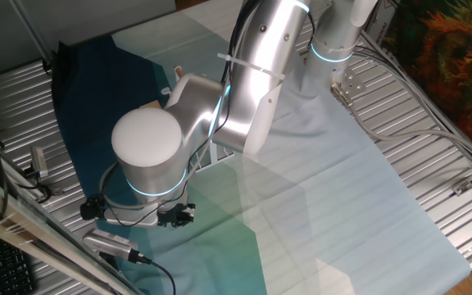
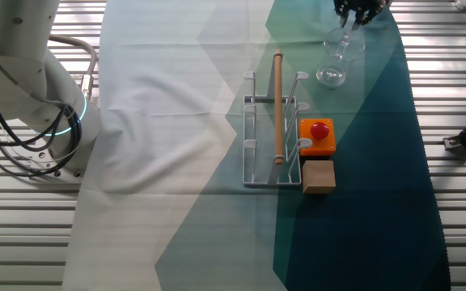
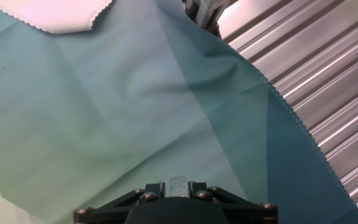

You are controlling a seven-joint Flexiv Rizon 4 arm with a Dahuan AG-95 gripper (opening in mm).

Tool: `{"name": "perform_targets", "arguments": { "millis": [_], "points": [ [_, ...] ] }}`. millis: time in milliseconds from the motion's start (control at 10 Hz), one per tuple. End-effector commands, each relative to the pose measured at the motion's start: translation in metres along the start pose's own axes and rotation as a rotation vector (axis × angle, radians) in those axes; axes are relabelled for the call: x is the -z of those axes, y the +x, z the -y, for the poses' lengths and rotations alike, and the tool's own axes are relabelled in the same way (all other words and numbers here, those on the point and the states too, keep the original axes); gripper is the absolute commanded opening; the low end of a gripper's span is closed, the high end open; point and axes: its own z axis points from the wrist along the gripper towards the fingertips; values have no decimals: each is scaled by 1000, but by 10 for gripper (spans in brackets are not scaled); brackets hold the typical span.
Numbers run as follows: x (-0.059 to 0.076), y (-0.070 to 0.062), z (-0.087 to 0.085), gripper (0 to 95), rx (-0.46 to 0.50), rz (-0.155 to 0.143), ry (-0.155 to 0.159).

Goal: Put the cup on the cup rack

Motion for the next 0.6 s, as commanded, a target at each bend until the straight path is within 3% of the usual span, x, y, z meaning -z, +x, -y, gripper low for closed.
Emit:
{"name": "perform_targets", "arguments": {
  "millis": [100,600],
  "points": [
    [0,0,0,190,0,-1,6],
    [0,0,0,190,5,-5,6]
  ]
}}
